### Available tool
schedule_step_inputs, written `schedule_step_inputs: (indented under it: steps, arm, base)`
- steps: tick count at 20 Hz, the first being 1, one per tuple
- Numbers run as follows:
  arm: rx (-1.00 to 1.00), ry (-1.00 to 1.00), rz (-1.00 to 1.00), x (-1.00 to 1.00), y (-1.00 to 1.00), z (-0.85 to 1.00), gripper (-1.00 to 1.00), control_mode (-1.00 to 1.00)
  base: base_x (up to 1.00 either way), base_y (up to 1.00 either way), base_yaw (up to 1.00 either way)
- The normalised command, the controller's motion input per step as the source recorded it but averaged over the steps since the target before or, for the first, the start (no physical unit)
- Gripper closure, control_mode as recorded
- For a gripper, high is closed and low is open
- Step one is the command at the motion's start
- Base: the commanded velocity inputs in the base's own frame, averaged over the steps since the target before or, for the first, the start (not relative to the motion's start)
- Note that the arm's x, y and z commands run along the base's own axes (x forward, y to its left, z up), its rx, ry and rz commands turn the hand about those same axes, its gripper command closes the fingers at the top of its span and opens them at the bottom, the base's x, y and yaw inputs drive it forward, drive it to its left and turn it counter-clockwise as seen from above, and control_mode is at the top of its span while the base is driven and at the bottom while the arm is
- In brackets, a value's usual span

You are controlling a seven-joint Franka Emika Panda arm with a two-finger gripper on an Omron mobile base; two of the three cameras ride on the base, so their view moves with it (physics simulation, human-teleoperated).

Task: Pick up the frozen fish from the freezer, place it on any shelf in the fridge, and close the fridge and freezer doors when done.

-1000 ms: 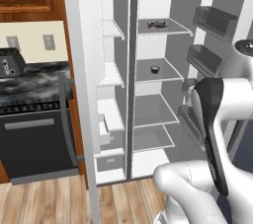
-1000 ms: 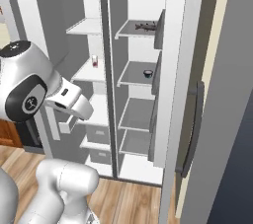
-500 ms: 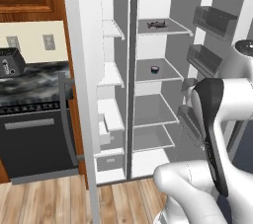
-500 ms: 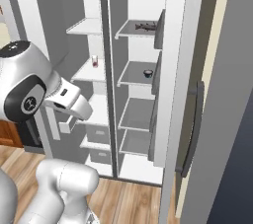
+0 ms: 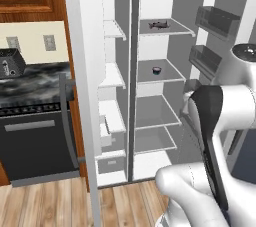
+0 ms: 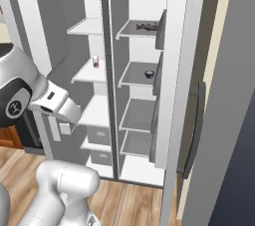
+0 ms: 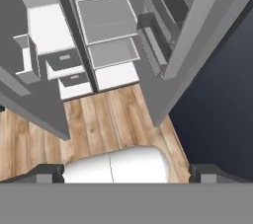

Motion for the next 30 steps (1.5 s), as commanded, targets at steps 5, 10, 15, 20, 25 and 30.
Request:
schedule_step_inputs:
  steps: [5,10,15,20,25,30]
  arm:
    - [-0.03,-0.12,0.15,-0.77,0.85,0.0,-1.0,-1.0]
    - [-0.13,-0.26,0.19,-0.61,1.0,0.07,-1.0,-1.0]
    - [-0.2,-0.36,0.13,-0.17,1.0,0.05,-1.0,-1.0]
    - [-0.19,-0.35,0.04,0.0,1.0,0.0,-1.0,-1.0]
    - [-0.06,-0.29,-0.01,0.2,1.0,0.0,-1.0,-1.0]
    - [0.0,-0.26,-0.11,0.41,1.0,0.0,-1.0,-1.0]
  base:
    - [0.0,0.0,0.0]
    - [0.0,0.0,0.0]
    - [0.0,0.0,0.0]
    - [0.0,0.0,0.0]
    - [0.0,0.0,0.0]
    - [0.0,0.0,0.0]
